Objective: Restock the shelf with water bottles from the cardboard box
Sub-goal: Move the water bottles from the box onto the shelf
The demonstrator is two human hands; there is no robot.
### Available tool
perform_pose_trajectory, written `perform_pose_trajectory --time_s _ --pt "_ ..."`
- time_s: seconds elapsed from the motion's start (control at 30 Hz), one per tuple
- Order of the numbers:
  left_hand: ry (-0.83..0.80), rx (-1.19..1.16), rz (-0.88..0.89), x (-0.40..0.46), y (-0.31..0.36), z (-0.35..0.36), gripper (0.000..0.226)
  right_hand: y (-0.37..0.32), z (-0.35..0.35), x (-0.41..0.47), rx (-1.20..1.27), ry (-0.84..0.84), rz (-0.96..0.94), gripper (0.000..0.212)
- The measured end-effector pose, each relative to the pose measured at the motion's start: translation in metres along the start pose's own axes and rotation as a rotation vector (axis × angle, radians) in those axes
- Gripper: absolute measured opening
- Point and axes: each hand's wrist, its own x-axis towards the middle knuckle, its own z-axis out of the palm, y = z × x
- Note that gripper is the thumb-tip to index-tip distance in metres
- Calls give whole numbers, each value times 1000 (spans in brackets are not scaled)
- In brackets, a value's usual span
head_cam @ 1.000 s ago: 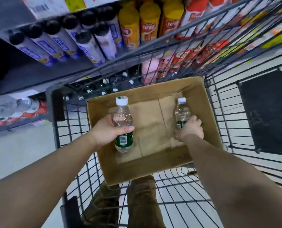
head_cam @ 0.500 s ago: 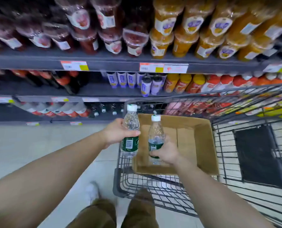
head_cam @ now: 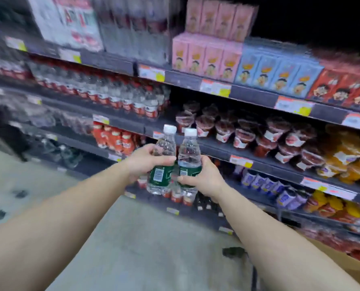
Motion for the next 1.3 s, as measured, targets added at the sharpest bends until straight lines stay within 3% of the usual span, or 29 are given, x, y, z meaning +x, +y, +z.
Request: perform_pose_trajectory --time_s 0.07,0.1,0.17,0.2,0.27,0.33,0.47,0.6,0.67,0.8,0.87,1.0,1.1,1.3 --pt "120 -51 7 -7 -3 -69 96 -52 41 22 10 -40 -65 85" --pt "162 -91 9 -12 -3 -99 99 -77 59 31 0 -60 -96 89" --pt "209 -178 48 -26 -2 -152 78 -121 92 52 -22 -89 -167 95" --pt "252 -207 59 -35 2 -174 79 -142 107 64 -34 -96 -204 96" --pt "359 -227 85 -42 4 -220 108 -182 138 87 -56 -120 -275 97" --pt "430 -253 119 -44 2 -265 114 -219 169 112 -54 -150 -333 104" --pt "592 -296 153 -36 3 -347 81 -290 229 158 -55 -208 -453 115" --pt "699 -277 190 -8 4 -436 112 -356 289 214 -44 -258 -565 105" --pt "748 -276 201 1 12 -475 103 -392 316 244 -33 -279 -602 105" --pt "844 -308 244 23 31 -554 54 -467 362 298 -31 -323 -669 95" --pt "861 -319 270 37 35 -596 42 -498 383 320 -31 -326 -685 92" --pt "881 -293 325 66 41 -673 42 -544 418 362 -55 -282 -688 83" --pt "815 -291 370 101 47 -725 18 -572 440 393 -71 -215 -662 78" --pt "596 -239 426 176 60 -831 69 -617 476 448 9 72 -545 92"
